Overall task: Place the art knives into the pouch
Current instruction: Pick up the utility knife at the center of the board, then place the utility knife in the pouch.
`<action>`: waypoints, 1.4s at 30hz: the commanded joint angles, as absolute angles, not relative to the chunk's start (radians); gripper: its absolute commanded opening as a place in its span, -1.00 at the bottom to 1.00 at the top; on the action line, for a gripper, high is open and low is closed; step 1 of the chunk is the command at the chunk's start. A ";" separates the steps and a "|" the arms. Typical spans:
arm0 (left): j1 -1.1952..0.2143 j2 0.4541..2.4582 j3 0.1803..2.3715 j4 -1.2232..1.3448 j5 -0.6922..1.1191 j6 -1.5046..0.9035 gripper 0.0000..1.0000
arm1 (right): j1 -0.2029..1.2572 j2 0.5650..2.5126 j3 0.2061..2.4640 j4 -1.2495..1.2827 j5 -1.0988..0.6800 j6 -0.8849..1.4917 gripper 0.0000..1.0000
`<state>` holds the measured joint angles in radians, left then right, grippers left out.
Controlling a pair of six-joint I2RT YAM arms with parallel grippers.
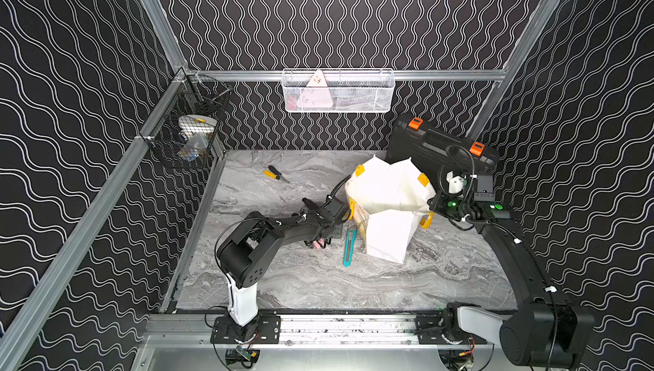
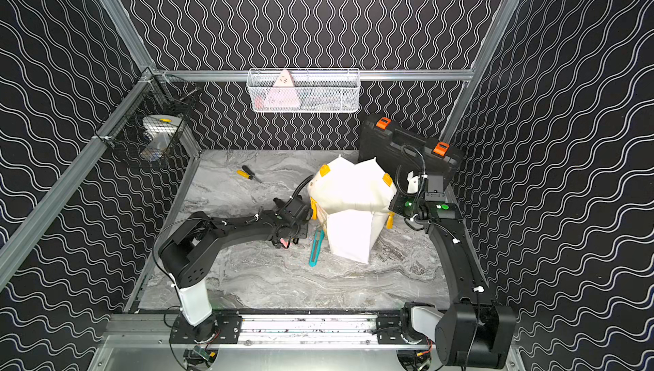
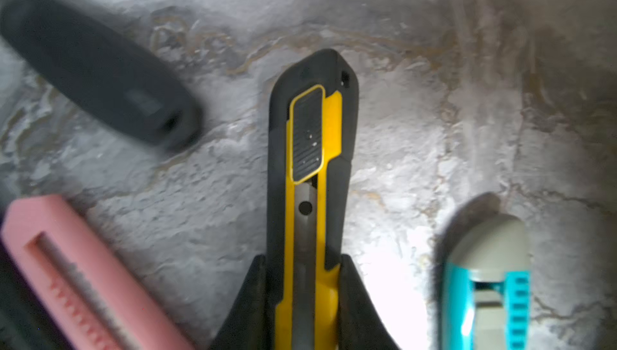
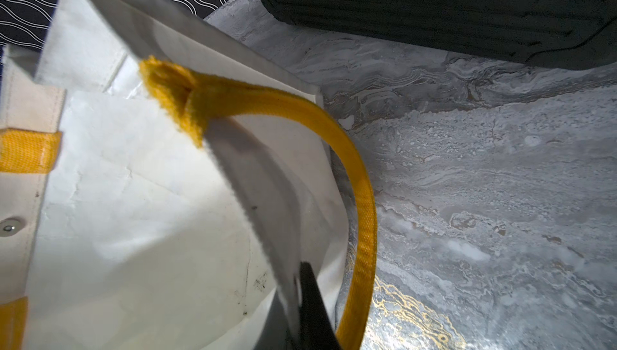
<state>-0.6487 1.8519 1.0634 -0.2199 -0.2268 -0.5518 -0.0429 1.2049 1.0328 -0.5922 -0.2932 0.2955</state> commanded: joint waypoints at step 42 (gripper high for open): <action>-0.724 1.916 1.926 -0.578 0.148 -0.275 -1.00 | -0.043 1.183 0.966 -0.465 -0.408 0.292 -1.00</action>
